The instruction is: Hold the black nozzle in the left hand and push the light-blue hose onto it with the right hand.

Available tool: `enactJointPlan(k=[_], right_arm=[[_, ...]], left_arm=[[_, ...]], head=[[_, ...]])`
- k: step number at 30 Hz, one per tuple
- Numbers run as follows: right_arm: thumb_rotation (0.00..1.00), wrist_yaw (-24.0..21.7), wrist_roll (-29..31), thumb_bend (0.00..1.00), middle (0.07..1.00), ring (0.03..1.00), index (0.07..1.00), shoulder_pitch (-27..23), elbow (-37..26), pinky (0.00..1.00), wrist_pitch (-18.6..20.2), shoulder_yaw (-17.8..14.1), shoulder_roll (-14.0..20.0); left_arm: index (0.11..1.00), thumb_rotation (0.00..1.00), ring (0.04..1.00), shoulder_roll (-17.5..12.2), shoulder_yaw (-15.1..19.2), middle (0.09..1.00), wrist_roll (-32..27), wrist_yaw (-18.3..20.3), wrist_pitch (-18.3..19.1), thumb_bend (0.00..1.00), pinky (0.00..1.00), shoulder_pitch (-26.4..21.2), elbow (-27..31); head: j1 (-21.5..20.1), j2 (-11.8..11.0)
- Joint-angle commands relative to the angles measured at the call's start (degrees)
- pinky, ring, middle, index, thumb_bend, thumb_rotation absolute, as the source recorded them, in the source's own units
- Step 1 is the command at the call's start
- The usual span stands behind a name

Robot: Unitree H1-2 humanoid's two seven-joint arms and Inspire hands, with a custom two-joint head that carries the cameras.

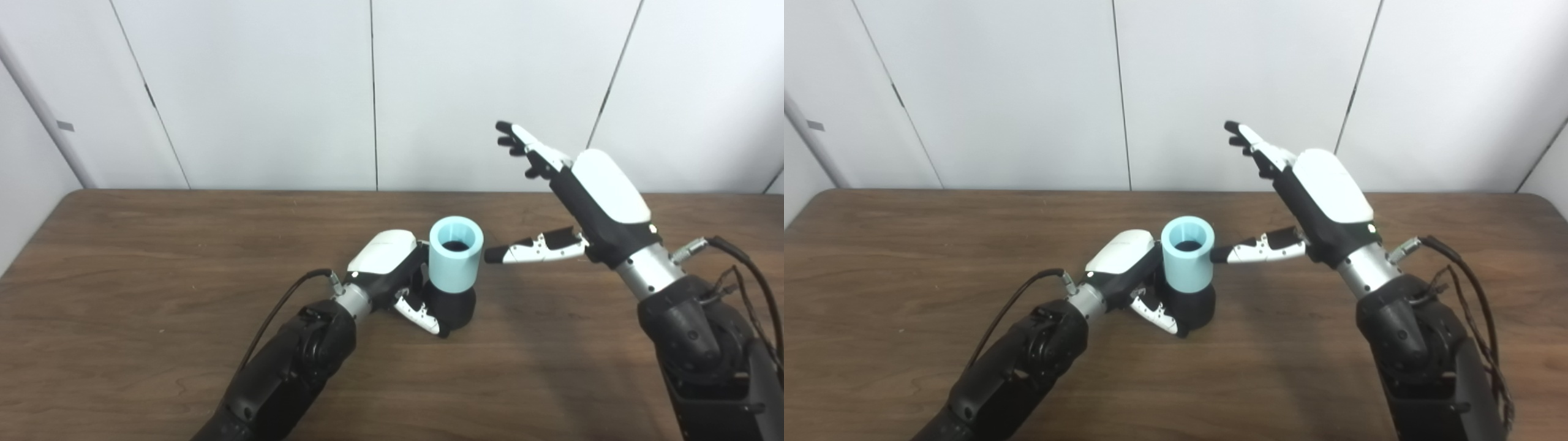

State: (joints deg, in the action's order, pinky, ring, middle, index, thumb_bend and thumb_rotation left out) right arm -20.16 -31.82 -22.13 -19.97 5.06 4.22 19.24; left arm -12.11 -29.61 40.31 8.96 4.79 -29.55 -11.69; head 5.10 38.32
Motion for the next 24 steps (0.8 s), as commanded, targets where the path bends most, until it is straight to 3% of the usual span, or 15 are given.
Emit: enactJointPlan(k=[1, 5, 9, 10, 11, 12, 14, 18, 24], right_arm=[[0.3, -2.5, 3.3, 0.71, 0.923, 0.853, 0.972, -1.1, -2.6, 0.69, 3.3, -1.1, 1.9], [0.18, -4.9, 7.8, 0.69, 0.934, 0.828, 0.975, 0.2, -3.9, 0.66, 9.1, -2.0, 2.7], [0.13, -1.4, 9.6, 0.7, 0.927, 0.811, 0.978, 3.2, -2.9, 0.63, 10.2, -2.6, -0.4], [0.13, -0.5, 9.3, 0.71, 0.925, 0.81, 0.978, 3.9, -2.6, 0.63, 9.7, -2.3, -1.1], [0.13, 0.1, 9.2, 0.72, 0.924, 0.811, 0.978, 4.3, -2.5, 0.63, 9.4, -2.0, -1.5], [0.13, 0.8, 9.2, 0.72, 0.924, 0.811, 0.978, 4.8, -2.2, 0.63, 9.0, -1.8, -2.1], [0.14, 1.7, 9.3, 0.73, 0.923, 0.814, 0.978, 5.4, -1.8, 0.64, 9.0, -1.6, -2.9], [0.14, 2.6, 9.2, 0.73, 0.924, 0.816, 0.978, 6.7, -1.5, 0.65, 9.6, -1.0, -4.1], [0.12, 4.6, 9.7, 0.72, 0.92, 0.818, 0.976, 9.2, -0.4, 0.66, 9.0, -0.6, -5.1]], left_arm=[[0.476, 0.0, 0.401, -2.1, -0.7, 0.474, 2.1, 2.6, 2.0, 0.53, 0.37, 1.4, -3.2], [0.46, 0.0, 0.422, -2.2, -0.4, 0.498, 2.1, 3.0, 2.4, 0.53, 0.4, 1.4, -2.8], [0.469, 0.0, 0.425, -2.0, 0.2, 0.486, 1.6, 3.0, 2.8, 0.53, 0.41, 1.4, -2.9], [0.498, 0.0, 0.478, -1.7, 0.4, 0.476, 1.4, 3.1, 3.2, 0.52, 0.45, 1.5, -2.9], [0.598, 0.06, 0.551, -1.6, 0.6, 0.56, 1.3, 3.1, 3.5, 0.72, 0.52, 1.6, -2.8], [0.632, 0.09, 0.576, -1.5, 0.6, 0.588, 1.4, 3.4, 4.0, 0.79, 0.54, 1.7, -2.6], [0.77, 0.23, 0.736, -1.5, 0.5, 0.759, 2.0, 4.0, 4.9, 0.9, 0.73, 1.7, -2.2], [0.863, 0.32, 0.861, -1.5, 0.8, 0.872, 2.6, 4.3, 6.1, 0.97, 0.95, 1.8, -1.1], [0.917, 0.36, 0.956, -1.2, 2.1, 0.944, 1.2, 3.9, 6.3, 1.0, 1.0, 2.3, -0.8]], head=[[0.0, 0.0], [0.0, -0.1], [0.0, -0.2], [0.0, -0.2], [-0.1, -0.2], [-0.1, -0.2], [-0.2, -0.2], [-0.3, -0.2], [-0.3, -0.4]])
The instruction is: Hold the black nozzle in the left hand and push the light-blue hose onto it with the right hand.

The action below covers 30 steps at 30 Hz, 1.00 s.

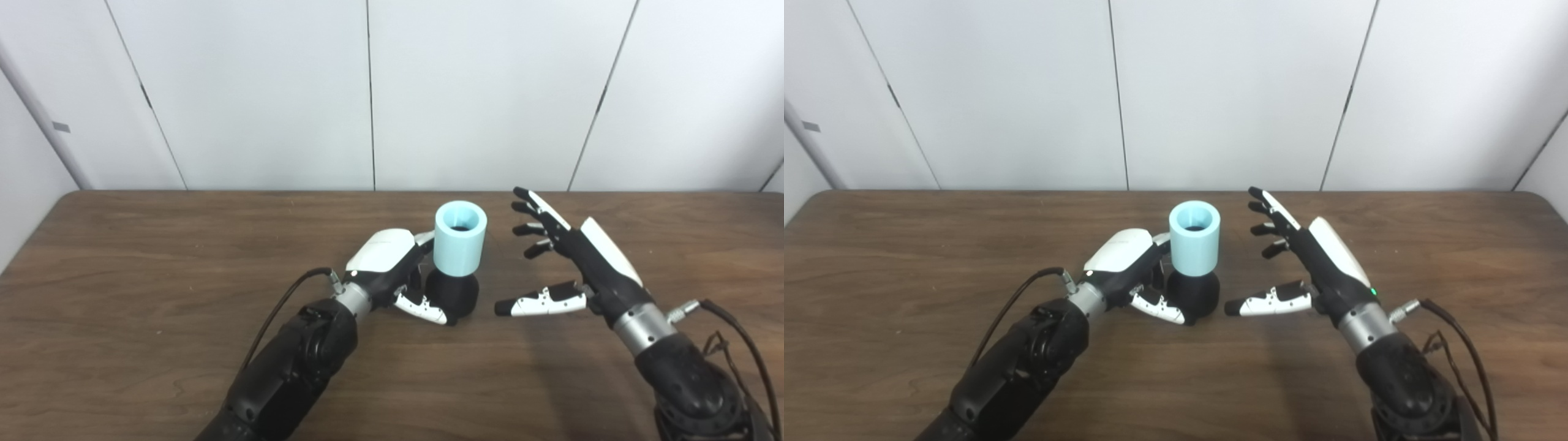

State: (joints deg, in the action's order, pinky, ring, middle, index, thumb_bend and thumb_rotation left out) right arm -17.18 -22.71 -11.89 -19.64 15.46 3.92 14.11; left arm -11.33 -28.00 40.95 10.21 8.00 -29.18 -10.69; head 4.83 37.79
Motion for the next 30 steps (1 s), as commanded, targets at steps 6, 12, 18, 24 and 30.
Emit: enactJointPlan(k=[6, 12, 18, 24, 30], right_arm=[[0.11, 3.1, 1.6, 0.72, 0.915, 0.816, 0.968, 1.0, 0.1, 0.66, -2.4, 0.0, -1.2], [0.09, 4.4, 2.6, 0.72, 0.913, 0.813, 0.964, 1.5, 0.7, 0.66, -2.9, 0.1, -1.5], [0.09, 6.5, 4.5, 0.71, 0.909, 0.813, 0.964, 2.5, 0.2, 0.66, -2.5, -0.9, -2.7], [0.06, 10.7, 6.2, 0.69, 0.879, 0.796, 0.923, 2.9, 0.8, 0.67, -3.3, -2.6, -5.9], [0.08, 15.8, 6.6, 0.68, 0.837, 0.754, 0.873, 2.7, 3.3, 0.63, -7.3, -3.9, -8.8]], left_arm=[[0.913, 0.35, 0.946, -2.4, 0.9, 0.926, 0.7, 3.3, 3.8, 0.99, 1.0, 2.3, -1.0], [0.91, 0.32, 0.938, -2.9, 1.9, 0.924, 1.1, 3.3, 4.4, 0.96, 1.0, 3.0, 0.5], [0.891, 0.21, 0.916, -3.4, 7.5, 0.91, -1.0, 2.5, 6.8, 0.89, 0.98, 6.7, 8.0], [0.761, 0.13, 0.729, 4.2, 20.4, 0.757, -13.8, -6.8, 1.4, 0.7, 0.62, 13.0, 13.5], [0.675, 0.1, 0.599, 7.1, 25.2, 0.66, -22.6, -13.0, -12.7, 0.68, 0.45, 14.0, 9.3]], head=[[0.1, -0.2], [-0.3, -0.5], [-0.5, -1.4], [-0.9, -1.6], [-1.0, -1.6]])
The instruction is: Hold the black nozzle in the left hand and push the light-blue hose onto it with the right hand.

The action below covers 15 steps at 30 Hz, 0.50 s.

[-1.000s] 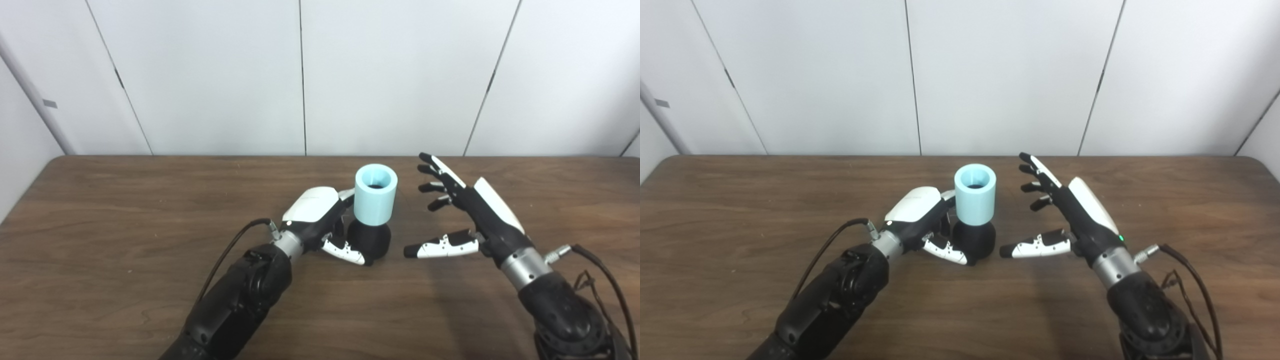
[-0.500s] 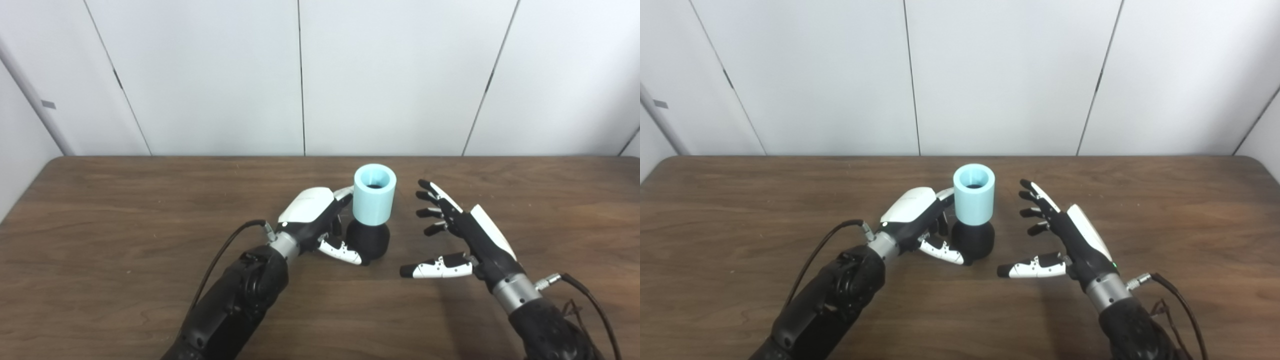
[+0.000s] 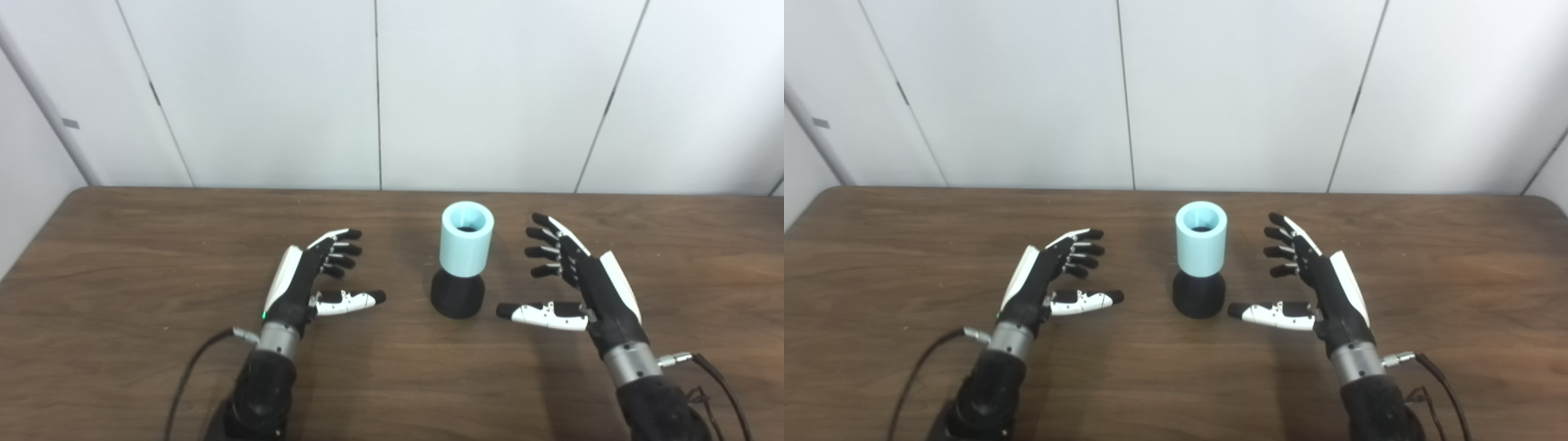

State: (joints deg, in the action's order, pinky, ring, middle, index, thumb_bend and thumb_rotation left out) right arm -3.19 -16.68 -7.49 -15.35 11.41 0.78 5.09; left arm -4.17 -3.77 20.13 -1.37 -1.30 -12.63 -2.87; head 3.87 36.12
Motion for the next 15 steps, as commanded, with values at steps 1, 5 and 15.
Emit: enactJointPlan(k=[1, 5, 15], right_arm=[[0.08, 2.2, 0.6, 0.68, 0.836, 0.753, 0.869, -1.7, -0.7, 0.62, -3.8, -1.0, 0.1], [0.11, 3.1, 1.4, 0.68, 0.835, 0.752, 0.865, -1.8, -0.9, 0.62, -4.5, -1.7, 0.0], [0.12, 2.0, 1.1, 0.69, 0.833, 0.757, 0.858, -1.3, -2.8, 0.62, -3.6, -0.7, 1.8]], left_arm=[[0.678, 0.1, 0.606, 0.4, 1.4, 0.665, -3.5, -1.0, -2.8, 0.68, 0.45, -2.6, 1.9], [0.678, 0.08, 0.628, 1.9, 2.7, 0.673, -8.9, 0.9, 1.9, 0.67, 0.44, -2.8, 4.1], [0.652, 0.02, 0.61, 1.4, 2.9, 0.659, -16.7, 5.2, 5.0, 0.72, 0.44, -3.1, 4.9]], head=[[-0.1, 0.1], [-0.9, 0.1], [-1.9, -0.2]])
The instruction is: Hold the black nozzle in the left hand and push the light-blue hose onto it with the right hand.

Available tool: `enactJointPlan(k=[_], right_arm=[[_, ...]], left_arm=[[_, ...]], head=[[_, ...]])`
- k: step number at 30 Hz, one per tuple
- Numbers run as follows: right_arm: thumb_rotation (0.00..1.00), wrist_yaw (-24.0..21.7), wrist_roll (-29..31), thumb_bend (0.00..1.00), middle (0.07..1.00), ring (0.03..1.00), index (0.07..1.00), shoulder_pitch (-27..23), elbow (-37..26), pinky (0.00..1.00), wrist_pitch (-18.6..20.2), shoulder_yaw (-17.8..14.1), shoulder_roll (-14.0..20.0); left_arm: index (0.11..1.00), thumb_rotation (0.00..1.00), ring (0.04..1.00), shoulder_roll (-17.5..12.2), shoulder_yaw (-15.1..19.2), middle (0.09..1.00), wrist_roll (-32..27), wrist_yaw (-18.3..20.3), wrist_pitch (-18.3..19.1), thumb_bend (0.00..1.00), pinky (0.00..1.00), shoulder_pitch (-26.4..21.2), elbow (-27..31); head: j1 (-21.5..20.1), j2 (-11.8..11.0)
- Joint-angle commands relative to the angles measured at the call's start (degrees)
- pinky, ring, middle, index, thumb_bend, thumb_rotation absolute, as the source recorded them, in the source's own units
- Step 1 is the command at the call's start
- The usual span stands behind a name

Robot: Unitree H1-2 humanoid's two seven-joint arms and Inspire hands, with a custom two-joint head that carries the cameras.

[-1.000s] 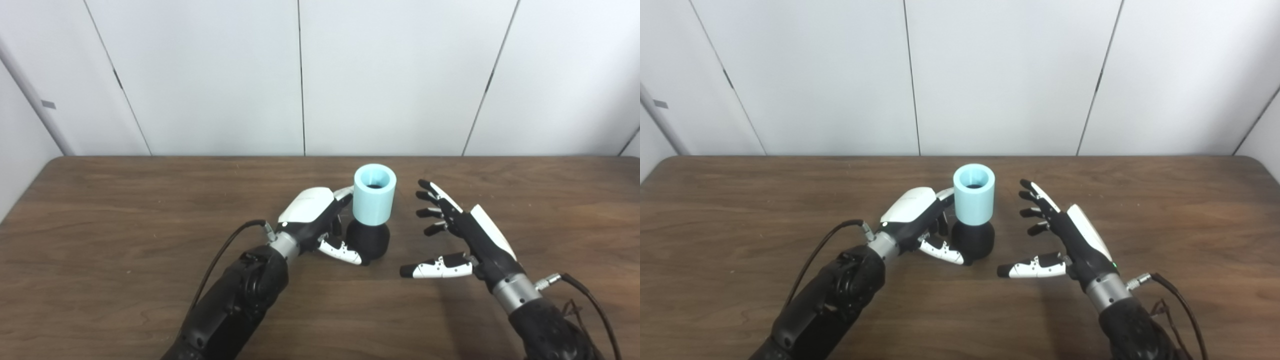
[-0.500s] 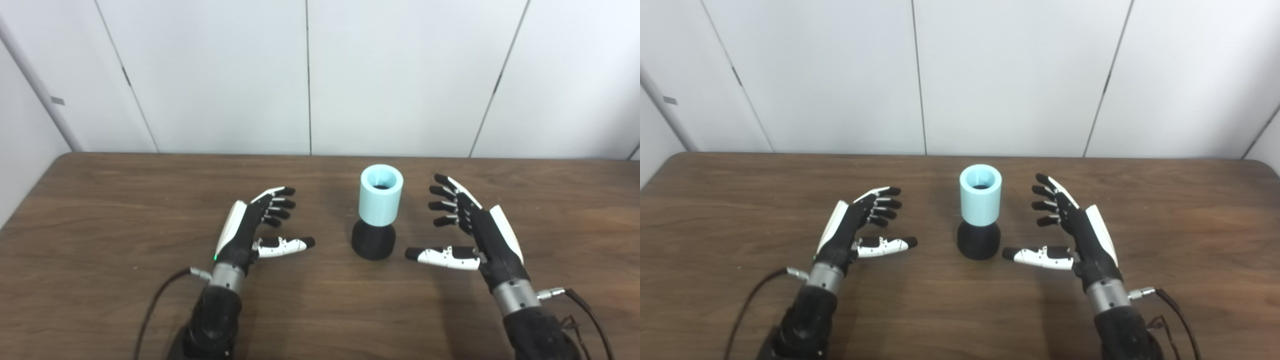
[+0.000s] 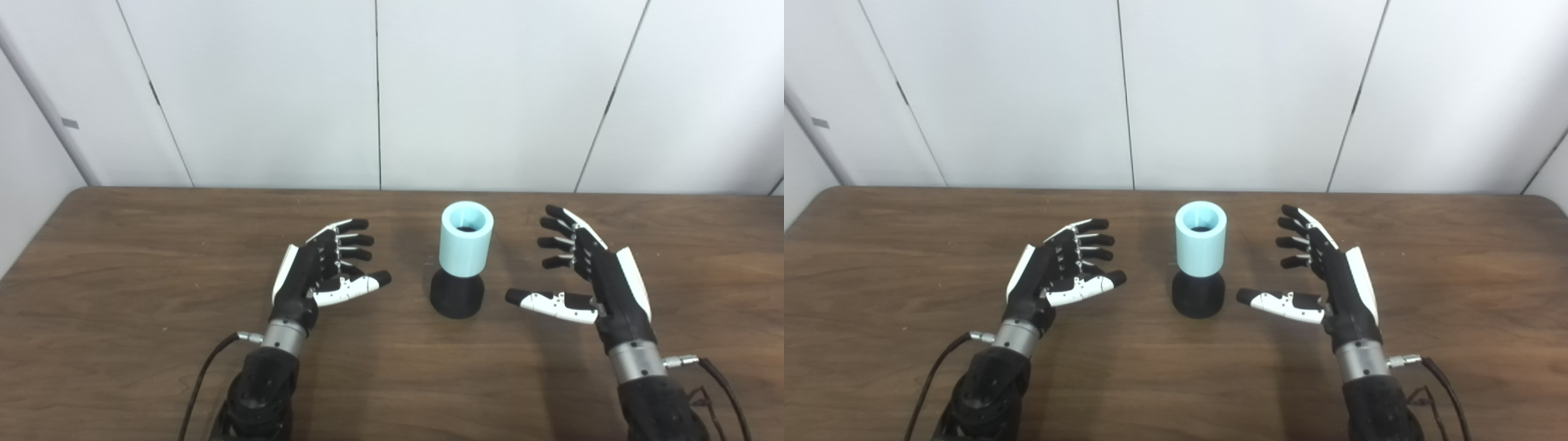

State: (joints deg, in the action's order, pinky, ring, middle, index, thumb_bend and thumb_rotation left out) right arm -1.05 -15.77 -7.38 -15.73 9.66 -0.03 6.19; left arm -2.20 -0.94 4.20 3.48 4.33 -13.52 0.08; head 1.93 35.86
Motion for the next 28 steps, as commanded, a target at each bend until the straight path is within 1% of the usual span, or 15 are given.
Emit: enactJointPlan(k=[1, 2, 4, 5, 7, 11, 17, 23, 26, 28], right_arm=[[0.13, -0.1, 0.2, 0.69, 0.833, 0.757, 0.858, -1.1, -2.5, 0.62, -1.9, 0.1, 0.8], [0.13, -0.1, 0.3, 0.69, 0.83, 0.757, 0.857, -0.8, -2.6, 0.62, -2.0, 0.2, 1.0], [0.14, -0.1, 0.1, 0.69, 0.826, 0.758, 0.854, -0.2, -2.9, 0.62, -1.8, 0.3, 1.0], [0.14, -0.1, 0.1, 0.69, 0.825, 0.757, 0.854, 0.0, -3.0, 0.62, -1.6, 0.3, 1.1], [0.14, -0.1, 0.2, 0.69, 0.822, 0.758, 0.854, 0.2, -3.3, 0.62, -1.0, 0.1, 1.2], [0.16, 0.0, 0.4, 0.7, 0.821, 0.759, 0.854, 0.7, -4.2, 0.62, -0.3, -0.3, 1.1], [0.17, 0.3, -0.1, 0.7, 0.819, 0.759, 0.854, 0.9, -4.1, 0.63, -0.3, -0.2, 0.8], [0.17, 0.3, 0.2, 0.7, 0.819, 0.757, 0.853, 0.8, -4.0, 0.63, -0.6, -0.2, 0.8], [0.17, 0.1, 0.9, 0.7, 0.82, 0.758, 0.853, 0.8, -3.6, 0.63, -1.0, -0.5, 1.1], [0.17, -0.1, 1.3, 0.7, 0.82, 0.758, 0.854, 1.0, -3.5, 0.63, -1.2, -0.6, 1.3]], left_arm=[[0.652, 0.02, 0.61, -0.9, -0.1, 0.659, -0.8, 0.8, -0.6, 0.73, 0.44, -2.2, 2.1], [0.658, 0.01, 0.614, -1.4, -0.3, 0.663, -0.8, 1.3, -0.5, 0.73, 0.44, -2.1, 2.2], [0.687, 0.01, 0.625, -2.5, -0.6, 0.674, -0.5, 2.0, -0.2, 0.73, 0.45, -2.0, 2.7], [0.695, 0.0, 0.629, -2.8, -0.7, 0.678, -0.3, 2.2, -0.2, 0.73, 0.45, -1.9, 2.8], [0.71, 0.0, 0.64, -3.5, -0.9, 0.688, -0.1, 2.6, -0.1, 0.74, 0.47, -1.9, 3.2], [0.718, 0.03, 0.655, -4.2, -1.2, 0.699, -0.9, 3.4, -0.7, 0.74, 0.49, -1.8, 3.2], [0.72, 0.02, 0.657, -4.4, -0.7, 0.704, -0.7, 3.3, -2.2, 0.74, 0.49, -1.6, 2.8], [0.719, 0.02, 0.657, -4.3, -0.7, 0.704, -0.1, 2.9, -2.4, 0.74, 0.49, -1.5, 2.7], [0.719, 0.02, 0.657, -3.9, -0.6, 0.704, -0.1, 2.4, -2.6, 0.74, 0.49, -1.5, 2.5], [0.719, 0.02, 0.657, -3.4, -0.7, 0.704, 0.3, 1.9, -2.8, 0.74, 0.48, -1.3, 2.4]], head=[[-0.5, -0.1], [-0.7, -0.1], [-2.9, -0.1], [-3.1, -0.1], [-4.8, 0.0], [-5.7, -0.1], [-5.4, -0.2], [-4.8, -0.3], [-3.3, -0.5], [-0.9, -0.9]])
